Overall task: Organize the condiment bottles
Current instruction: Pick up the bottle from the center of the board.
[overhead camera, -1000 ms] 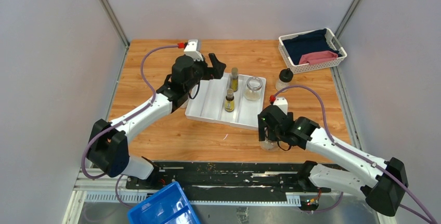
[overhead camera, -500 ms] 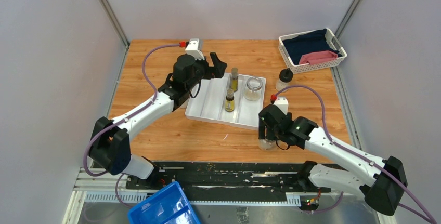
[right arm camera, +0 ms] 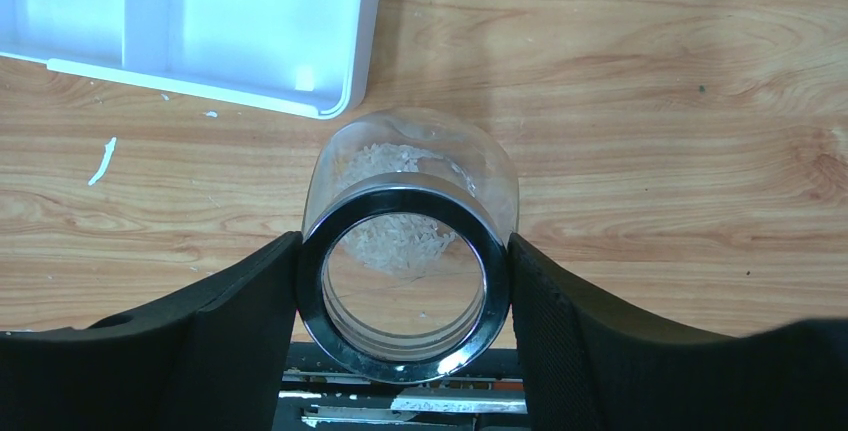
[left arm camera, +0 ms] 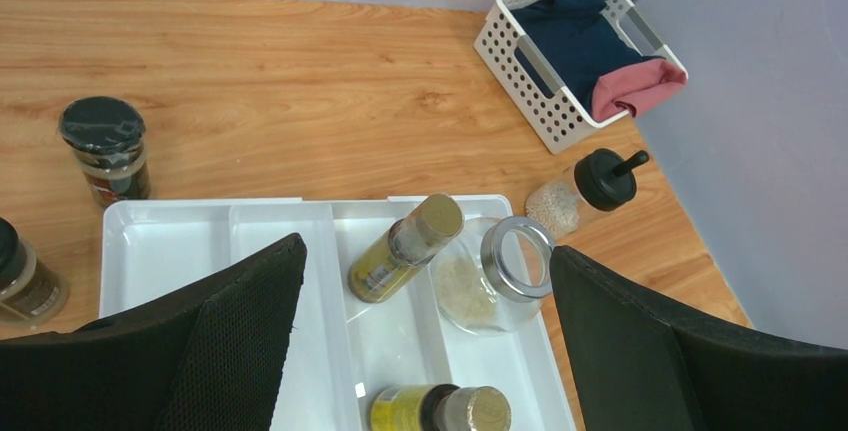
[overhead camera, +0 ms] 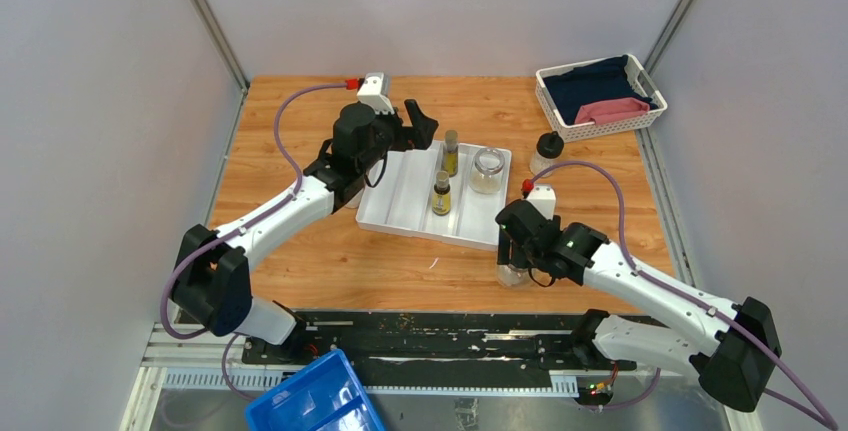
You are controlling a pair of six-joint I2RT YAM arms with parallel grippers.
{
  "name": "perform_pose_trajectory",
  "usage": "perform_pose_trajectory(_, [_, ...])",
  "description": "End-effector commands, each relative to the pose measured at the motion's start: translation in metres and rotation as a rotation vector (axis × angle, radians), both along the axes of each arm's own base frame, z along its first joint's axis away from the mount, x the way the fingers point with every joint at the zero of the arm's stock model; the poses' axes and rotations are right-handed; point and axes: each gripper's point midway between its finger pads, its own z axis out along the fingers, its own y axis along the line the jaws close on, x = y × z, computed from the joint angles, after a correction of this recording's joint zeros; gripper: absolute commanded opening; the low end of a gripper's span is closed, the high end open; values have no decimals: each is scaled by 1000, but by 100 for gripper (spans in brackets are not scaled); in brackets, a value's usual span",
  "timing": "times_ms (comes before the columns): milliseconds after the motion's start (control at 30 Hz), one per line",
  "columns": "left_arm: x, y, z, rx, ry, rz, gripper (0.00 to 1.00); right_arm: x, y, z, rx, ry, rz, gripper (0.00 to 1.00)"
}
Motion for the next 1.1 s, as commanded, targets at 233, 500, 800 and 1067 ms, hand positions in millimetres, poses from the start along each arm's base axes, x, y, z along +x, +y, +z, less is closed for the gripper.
perform_pose_trajectory(233, [0,-8,16,-23,-29,-23,95,-19,-12,7,-60,65,3,0])
perform_pose_trajectory(500, [0,-8,21,-34,-35,-21,95,-12,-5,48,-81,-6,46,0])
perform_pose_trajectory(800, [-2,-7,26,-41,-44,-24,95,0,11,72,-75,-36,73,0])
perform_pose_trajectory(1067, [-4,-7,28,-42,-48,-27,95,20,31,81,-78,-71,88,0])
